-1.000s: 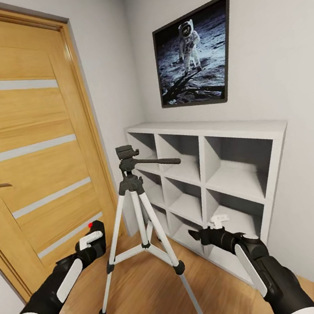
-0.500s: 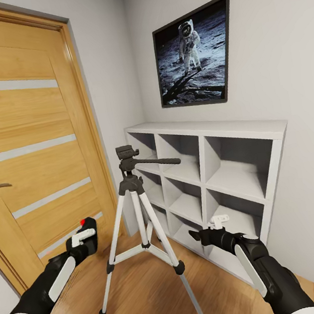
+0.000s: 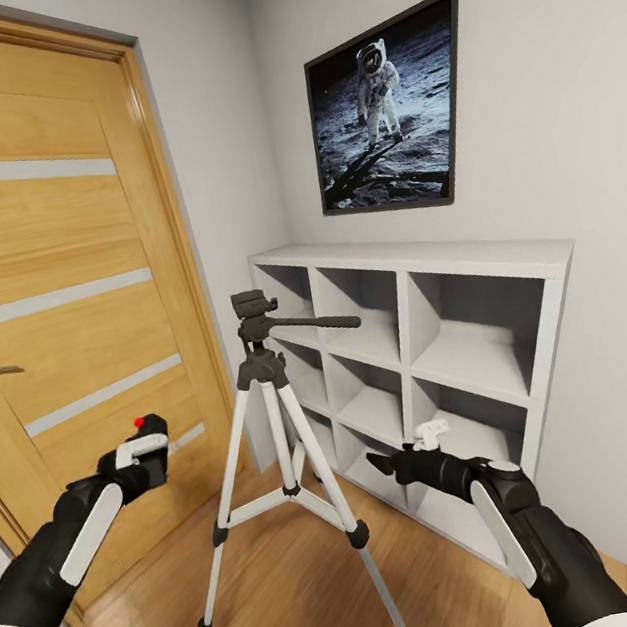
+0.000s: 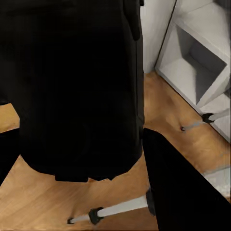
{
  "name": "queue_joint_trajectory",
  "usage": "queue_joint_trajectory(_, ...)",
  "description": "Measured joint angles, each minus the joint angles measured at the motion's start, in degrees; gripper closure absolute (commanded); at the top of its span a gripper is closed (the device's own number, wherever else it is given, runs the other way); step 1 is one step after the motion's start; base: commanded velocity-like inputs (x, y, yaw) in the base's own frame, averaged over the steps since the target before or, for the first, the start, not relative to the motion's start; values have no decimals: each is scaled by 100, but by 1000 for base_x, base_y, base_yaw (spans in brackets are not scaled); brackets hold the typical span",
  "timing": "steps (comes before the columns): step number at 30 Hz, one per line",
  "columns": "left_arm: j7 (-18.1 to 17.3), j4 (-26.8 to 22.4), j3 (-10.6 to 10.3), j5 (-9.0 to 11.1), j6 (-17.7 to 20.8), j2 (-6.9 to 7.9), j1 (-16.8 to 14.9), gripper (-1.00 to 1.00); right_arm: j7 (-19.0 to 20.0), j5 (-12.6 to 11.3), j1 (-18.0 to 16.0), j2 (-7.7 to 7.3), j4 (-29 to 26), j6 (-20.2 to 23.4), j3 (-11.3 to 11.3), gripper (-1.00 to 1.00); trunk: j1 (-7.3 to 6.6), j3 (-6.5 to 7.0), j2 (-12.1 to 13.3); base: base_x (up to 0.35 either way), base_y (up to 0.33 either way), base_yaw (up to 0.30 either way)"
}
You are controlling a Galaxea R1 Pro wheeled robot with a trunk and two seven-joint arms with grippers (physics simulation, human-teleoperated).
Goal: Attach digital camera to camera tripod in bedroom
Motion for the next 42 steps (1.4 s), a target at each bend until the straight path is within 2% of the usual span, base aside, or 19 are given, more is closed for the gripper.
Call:
queue_joint_trajectory(4,454,-696,650,-9,934,478,-61,100,98,14,1,-2,-28,10,23,-100,0,0,0,0,0,0)
queue_joint_trajectory(5,529,-840,803,124,1193,656,-133,100,110,14,0,-2,-31,11,28,-100,0,0,0,0,0,0)
queue_joint_trajectory(6,574,-935,942,-36,1480,848,-230,100,118,12,3,-1,-34,13,31,-100,0,1,0,0,0,0)
queue_joint_trajectory(7,600,-999,1016,51,1635,1015,-341,100,123,11,1,-1,-35,13,34,-100,0,1,0,0,0,0)
queue_joint_trajectory(8,620,-1012,1099,176,1827,1241,-687,100,128,10,2,-1,-33,13,43,-100,0,-2,1,0,0,0)
queue_joint_trajectory(9,619,-983,1128,-10,1898,1286,-1163,100,130,9,2,-1,-31,13,43,-100,0,1,0,0,0,0)
queue_joint_trajectory(11,622,-811,1139,146,1902,1275,-1409,100,131,10,3,-1,-30,13,47,-100,0,0,1,0,0,0)
queue_joint_trajectory(16,626,-106,1147,130,1944,1058,-2463,100,132,17,1,-1,-36,12,57,-100,0,0,0,0,0,0)
queue_joint_trajectory(20,637,410,1120,43,1951,751,-3260,100,132,18,1,-1,-38,13,64,-100,0,0,1,0,0,0)
queue_joint_trajectory(24,638,1053,1075,-543,1936,15,-3932,100,132,21,2,-5,-32,13,62,-100,1,-1,1,0,0,0)
queue_joint_trajectory(25,629,1156,1030,-960,1968,-238,-4019,100,132,23,1,-7,-31,13,62,-100,0,-1,1,0,0,0)
queue_joint_trajectory(27,606,1248,879,-1142,1935,-614,-4096,100,132,25,1,-9,-31,13,58,-100,1,-1,1,0,0,0)
queue_joint_trajectory(28,567,1280,723,-1467,1967,-785,-4125,100,132,25,0,-9,-30,13,59,-100,0,-1,0,0,0,0)
queue_joint_trajectory(29,492,1289,525,-1397,1935,-921,-4146,100,132,26,0,-10,-30,13,60,-100,1,-1,1,0,0,0)
queue_joint_trajectory(30,448,1288,420,-1493,1946,-969,-4154,100,132,27,1,-10,-30,13,60,-100,1,-1,1,0,0,0)
queue_joint_trajectory(31,234,1257,40,-1690,1965,-1044,-4177,100,132,23,1,-9,-30,14,61,-100,0,0,0,0,0,0)
queue_joint_trajectory(32,177,1239,-48,-1526,1938,-1066,-4180,100,134,23,1,-9,-30,13,61,-100,1,-1,1,0,0,0)
queue_joint_trajectory(34,18,1142,-235,-1677,1958,-1056,-4193,100,138,20,1,-10,-32,13,61,-100,0,-1,0,0,0,0)
queue_joint_trajectory(42,-103,785,-368,-1714,1968,-1008,-4202,100,138,24,2,-34,-35,35,72,-100,0,-1,0,0,0,0)
